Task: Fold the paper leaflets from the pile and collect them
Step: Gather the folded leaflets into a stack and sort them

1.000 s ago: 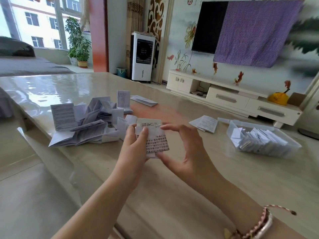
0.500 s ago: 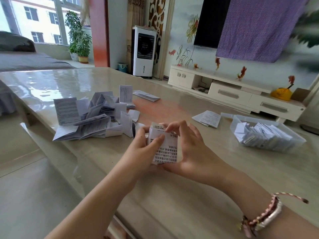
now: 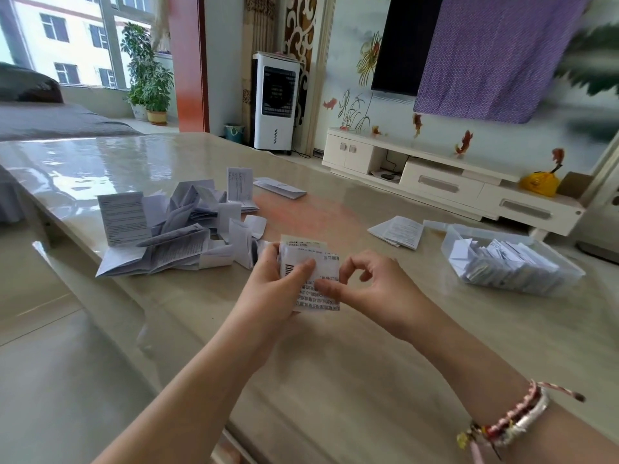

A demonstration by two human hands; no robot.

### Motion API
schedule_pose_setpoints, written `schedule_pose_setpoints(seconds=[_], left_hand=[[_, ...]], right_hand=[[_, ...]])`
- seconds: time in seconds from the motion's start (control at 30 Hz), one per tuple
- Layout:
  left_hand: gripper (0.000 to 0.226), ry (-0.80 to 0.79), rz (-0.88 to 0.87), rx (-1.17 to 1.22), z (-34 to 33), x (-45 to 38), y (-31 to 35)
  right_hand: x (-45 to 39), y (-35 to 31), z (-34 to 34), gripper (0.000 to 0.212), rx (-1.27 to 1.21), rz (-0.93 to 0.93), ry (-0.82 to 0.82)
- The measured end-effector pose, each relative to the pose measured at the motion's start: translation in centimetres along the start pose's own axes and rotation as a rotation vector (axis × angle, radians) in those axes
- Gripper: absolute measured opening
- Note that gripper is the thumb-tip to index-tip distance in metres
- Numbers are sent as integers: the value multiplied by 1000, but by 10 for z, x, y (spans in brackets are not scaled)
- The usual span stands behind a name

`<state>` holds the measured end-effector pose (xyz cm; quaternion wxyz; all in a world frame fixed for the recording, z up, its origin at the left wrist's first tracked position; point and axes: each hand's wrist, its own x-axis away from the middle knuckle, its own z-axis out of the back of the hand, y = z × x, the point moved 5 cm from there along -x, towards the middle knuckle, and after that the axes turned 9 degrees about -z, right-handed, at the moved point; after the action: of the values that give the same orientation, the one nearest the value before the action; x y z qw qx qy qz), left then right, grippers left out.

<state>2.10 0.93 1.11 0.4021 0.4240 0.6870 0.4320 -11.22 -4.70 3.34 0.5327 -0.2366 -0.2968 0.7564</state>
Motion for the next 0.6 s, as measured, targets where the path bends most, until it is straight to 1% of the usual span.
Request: schedule_pose_setpoints(seconds=[0.07,0.13,0.27,0.3,0.4,0.43,0.47,0.5,0.57,0.6], left_hand=[[21,9,6,25,-1,0,1],[20,12,42,87,-2,2,4],[24,53,143,136,2,2,5],[23,60,160,130,4,2,3],[25,18,182,55,7,3,-1],[25,-22,175,51,7,5,-1],[25,-74,171,57,5,7,-1],[29,-128,171,70,3,8,0],[38,-202,205,117,-1,11,1],[35,-215,222,125,-2,11,1]], right_hand=[[1,0,0,30,-106,-31,-46],[-1,-3,4,26,-220,-14,-65],[-6,-1,21,14,-410,30,-3],[-5,-3,23,14,-467,45,-28],[-1,-12,21,16,-639,107,-209],[1,-15,17,15,-622,128,-253],[3,-18,13,13,-554,150,-271],[3,-19,8,10,-468,167,-260],[2,-21,4,4,-338,204,-183],[0,-22,4,6,-295,227,-136]])
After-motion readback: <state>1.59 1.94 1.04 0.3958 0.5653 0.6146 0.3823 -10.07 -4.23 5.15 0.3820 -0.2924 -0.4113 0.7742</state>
